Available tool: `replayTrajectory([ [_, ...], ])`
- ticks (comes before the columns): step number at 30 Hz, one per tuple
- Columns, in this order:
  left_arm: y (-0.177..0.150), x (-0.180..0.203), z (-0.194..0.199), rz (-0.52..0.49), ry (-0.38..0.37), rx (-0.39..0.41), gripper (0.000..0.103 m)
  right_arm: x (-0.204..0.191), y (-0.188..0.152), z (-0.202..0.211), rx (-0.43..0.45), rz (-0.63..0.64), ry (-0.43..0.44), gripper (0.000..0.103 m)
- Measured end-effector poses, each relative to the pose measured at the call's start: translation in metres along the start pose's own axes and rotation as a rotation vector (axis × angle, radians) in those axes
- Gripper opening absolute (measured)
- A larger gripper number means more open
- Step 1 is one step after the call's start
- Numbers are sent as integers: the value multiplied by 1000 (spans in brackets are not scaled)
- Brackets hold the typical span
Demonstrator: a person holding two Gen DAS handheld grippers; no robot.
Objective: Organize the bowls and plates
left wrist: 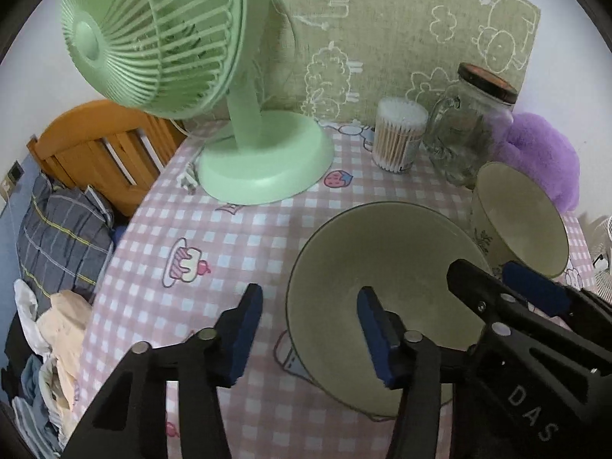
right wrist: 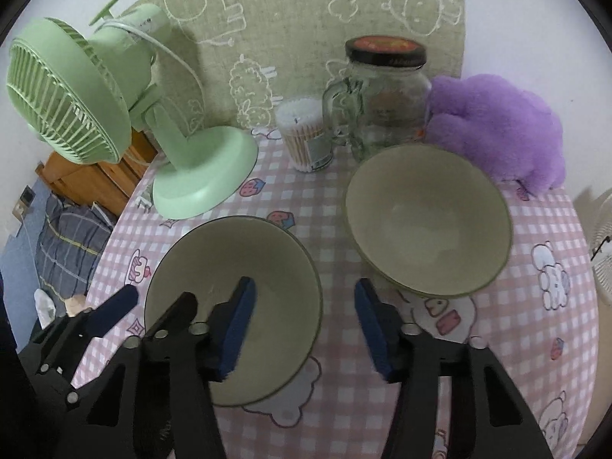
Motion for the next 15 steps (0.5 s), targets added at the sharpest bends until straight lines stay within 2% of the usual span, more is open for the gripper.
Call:
replayTrajectory([
  [3, 1, 1, -6, 2, -11, -6, 34, -3, 1, -9, -10, 12, -1, 42],
  [5, 3, 1, -8, -4, -7, -7, 31, -3, 3, -13, -12, 10, -7, 31],
  [9, 5, 1, -10, -15, 23, -15, 22, -3, 4, -18, -5, 4, -25, 26],
  [10, 6, 0, -11, -17, 31, -17, 19, -3, 5, -18, 7, 8, -39, 21],
  [11, 7, -1, -11, -17, 34, -16, 18, -3, 5, -19, 16, 11, -50, 16],
  [15, 8, -1, -13, -11, 47, -20, 18, -5, 8, -20, 25, 22, -61, 15],
])
Point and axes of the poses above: each gripper's, at about its wrist camera, not at the fingertips, and z roughly against the way its jaws point, x to its right, y to its top, the point moved 1 cm from there along -z, roughly the way its jaws point, and after that the axes turned 11 degrees about -z, right-handed, at the moved point
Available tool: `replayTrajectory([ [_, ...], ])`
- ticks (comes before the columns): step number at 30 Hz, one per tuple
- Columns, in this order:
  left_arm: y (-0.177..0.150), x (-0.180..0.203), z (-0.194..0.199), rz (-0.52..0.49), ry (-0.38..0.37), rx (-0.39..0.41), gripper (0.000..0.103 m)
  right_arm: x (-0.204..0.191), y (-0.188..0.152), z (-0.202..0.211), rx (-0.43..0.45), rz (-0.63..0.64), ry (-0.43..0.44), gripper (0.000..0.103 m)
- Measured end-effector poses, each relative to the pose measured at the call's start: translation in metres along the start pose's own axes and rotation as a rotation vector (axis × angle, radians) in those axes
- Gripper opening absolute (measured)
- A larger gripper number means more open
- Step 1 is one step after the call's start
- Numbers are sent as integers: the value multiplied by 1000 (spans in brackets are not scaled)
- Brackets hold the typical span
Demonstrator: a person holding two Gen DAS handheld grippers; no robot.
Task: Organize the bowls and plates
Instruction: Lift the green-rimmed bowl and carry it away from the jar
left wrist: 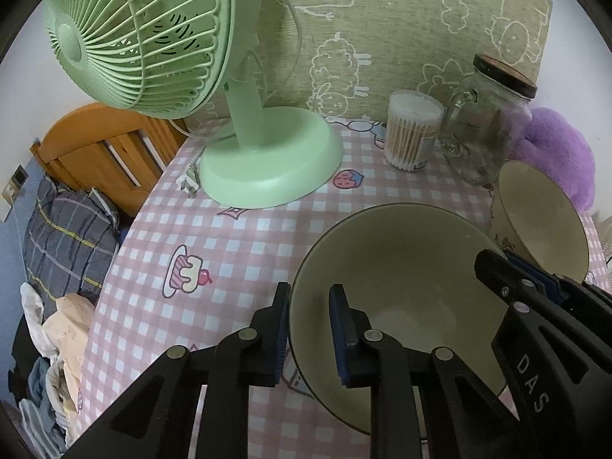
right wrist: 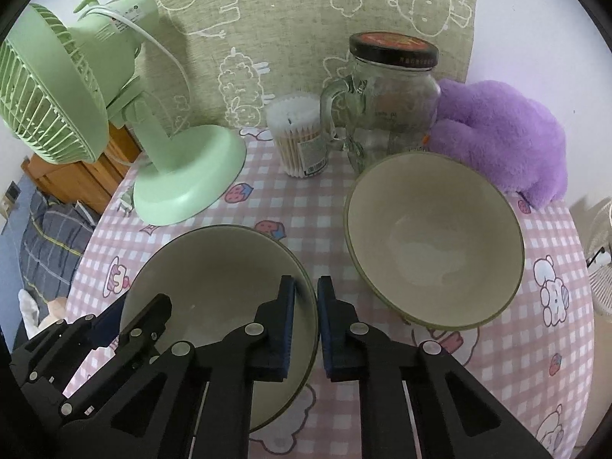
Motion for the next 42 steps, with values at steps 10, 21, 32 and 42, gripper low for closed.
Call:
replayTrajectory([
  [10, -9, 5, 7, -2, -5, -26, 17, 2, -11, 8, -16, -13, -8, 15],
  [21, -33, 12, 32, -9, -12, -45, 17, 6, -35, 36, -43, -14, -20, 15],
  [32, -42, 13, 79, -12, -12, 7, 17, 8, -46, 84, -4, -16, -19, 15],
  [42, -46, 2, 128, -6, -35, 69, 17, -1, -50, 144, 70, -14, -26, 15],
])
Point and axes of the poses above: each gripper's, at about its wrist camera, not at the fingertips, and z roughly against the way its jaws point, x to its right, y to its top, the point moved 1 cm from there along -z, roughly the way its jaws point, and after that the axes turned 11 degrees about -z, right-handed, at the moved point
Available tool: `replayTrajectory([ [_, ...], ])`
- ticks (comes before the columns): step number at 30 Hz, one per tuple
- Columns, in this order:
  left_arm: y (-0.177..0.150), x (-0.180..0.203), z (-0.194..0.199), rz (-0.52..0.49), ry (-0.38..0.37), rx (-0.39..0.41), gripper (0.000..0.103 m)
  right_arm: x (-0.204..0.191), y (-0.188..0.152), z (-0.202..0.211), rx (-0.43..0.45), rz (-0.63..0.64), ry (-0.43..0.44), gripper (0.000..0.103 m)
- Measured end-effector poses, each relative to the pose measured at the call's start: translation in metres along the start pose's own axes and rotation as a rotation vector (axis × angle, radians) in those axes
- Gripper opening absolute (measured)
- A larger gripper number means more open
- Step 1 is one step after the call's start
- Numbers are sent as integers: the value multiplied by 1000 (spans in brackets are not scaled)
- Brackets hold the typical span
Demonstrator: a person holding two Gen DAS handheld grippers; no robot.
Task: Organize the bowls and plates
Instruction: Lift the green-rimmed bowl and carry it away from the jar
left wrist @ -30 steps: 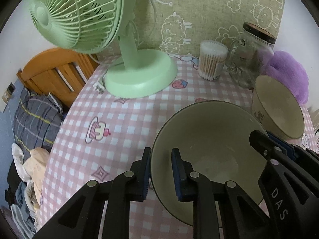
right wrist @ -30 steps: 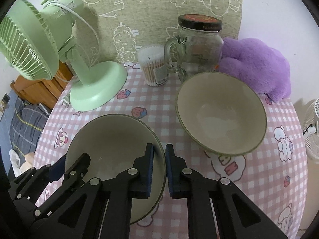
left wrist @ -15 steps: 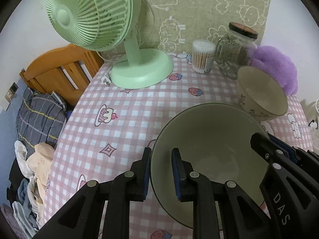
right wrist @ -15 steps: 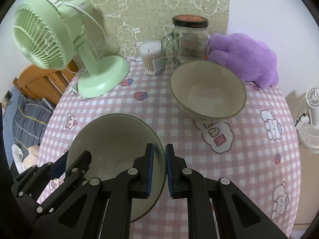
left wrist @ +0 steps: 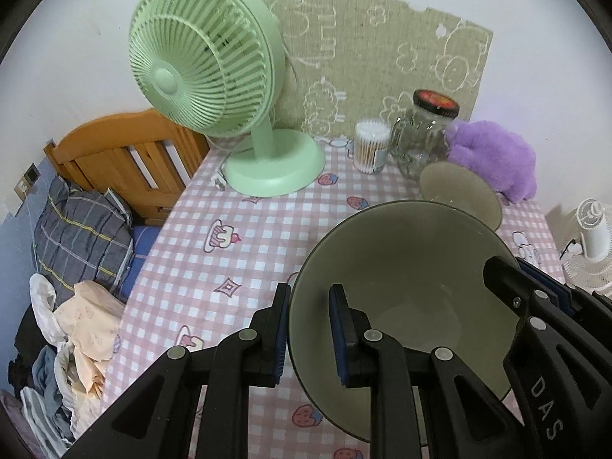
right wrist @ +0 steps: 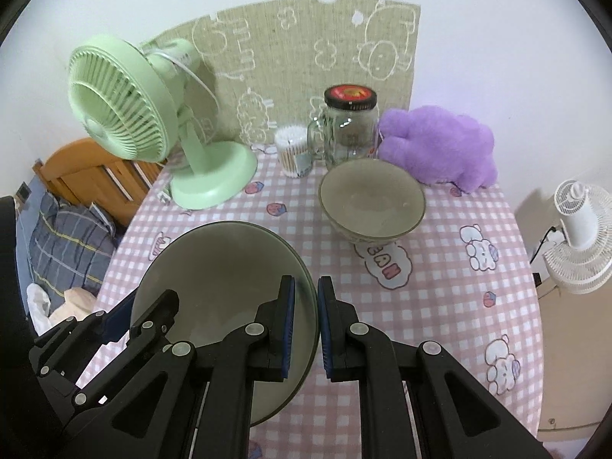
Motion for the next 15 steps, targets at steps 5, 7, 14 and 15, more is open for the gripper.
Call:
replayTrajectory([
  [5, -7, -7, 27, -2, -4, 31, 17, -7, -9, 27, 21, 7, 4, 15],
  [7, -11, -10, 36, 8, -15, 40, 17, -10, -13, 40, 36, 4, 2, 15],
  [14, -26, -21, 63, -3, -35, 65, 17, -20, -28, 72, 68, 3, -19, 15],
  [15, -29, -23, 67, -6, -37, 69, 17, -22, -31, 76, 72, 2, -21, 15],
])
Point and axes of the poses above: each gripper's, at about its wrist camera, not at the fingertips, and z roughly against the way its jaws point, x to its right, y to its top, the point moved 1 cm from there along -z, roughly the way its jaws point, and after that the axes turned 11 degrees about -z, right-handed, at the moved point
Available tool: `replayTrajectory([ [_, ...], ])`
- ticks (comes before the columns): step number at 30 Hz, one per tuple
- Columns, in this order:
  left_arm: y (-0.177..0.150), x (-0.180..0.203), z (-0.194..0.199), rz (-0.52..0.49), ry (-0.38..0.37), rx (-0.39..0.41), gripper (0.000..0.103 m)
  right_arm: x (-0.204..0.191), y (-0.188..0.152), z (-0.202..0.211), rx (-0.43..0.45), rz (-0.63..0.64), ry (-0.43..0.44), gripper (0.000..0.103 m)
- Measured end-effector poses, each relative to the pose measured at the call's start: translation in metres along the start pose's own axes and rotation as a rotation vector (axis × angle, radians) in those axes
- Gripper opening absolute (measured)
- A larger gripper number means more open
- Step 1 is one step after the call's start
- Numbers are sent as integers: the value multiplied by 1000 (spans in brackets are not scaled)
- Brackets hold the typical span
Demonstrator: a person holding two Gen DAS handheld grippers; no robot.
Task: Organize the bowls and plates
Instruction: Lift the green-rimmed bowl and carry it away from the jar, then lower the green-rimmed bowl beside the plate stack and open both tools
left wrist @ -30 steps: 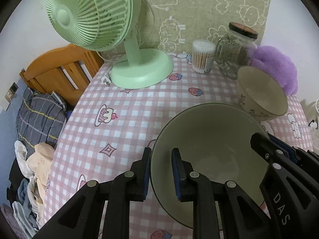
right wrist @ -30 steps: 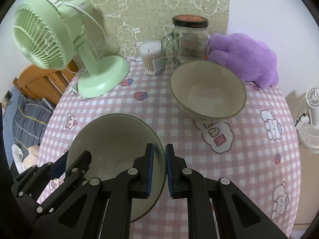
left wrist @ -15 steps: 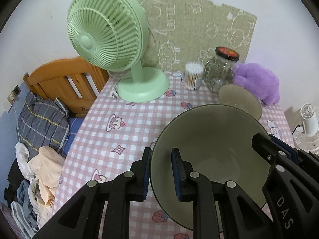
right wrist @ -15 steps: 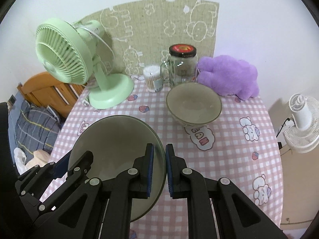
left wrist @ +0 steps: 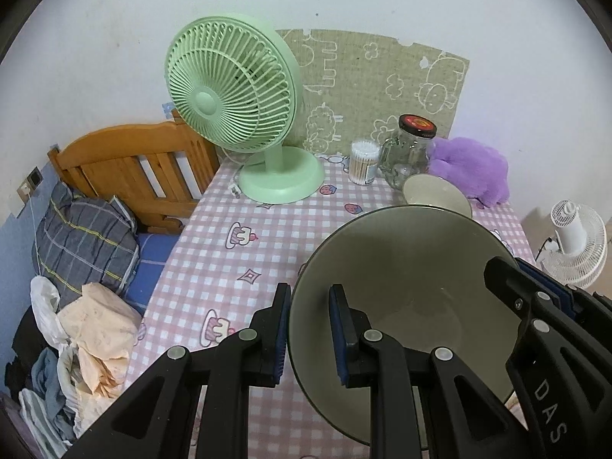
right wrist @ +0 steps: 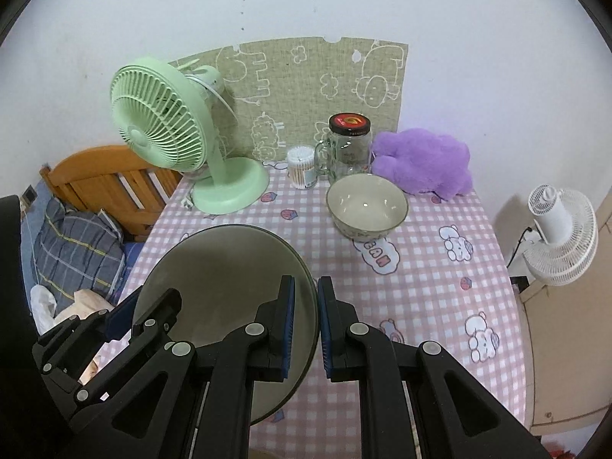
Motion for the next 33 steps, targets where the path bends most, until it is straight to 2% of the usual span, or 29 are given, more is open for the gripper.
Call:
replayTrajectory([
  [17, -60, -13, 39, -54, -59, 1, 17, -14, -67, 50, -7, -25, -62, 15],
  [33, -127, 2, 35, -92, -148, -83, 17, 5, -137, 54, -102, -66, -146, 15],
])
Point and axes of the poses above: each gripper's, at about its wrist camera, not at the fingertips, and z roughly against the way its jaws point, x to its right, y to its top, the point moved 1 cm from there along -z, roughly the way its jaws point, and after that the axes turned 11 degrees about -z, right-handed, at the moved point
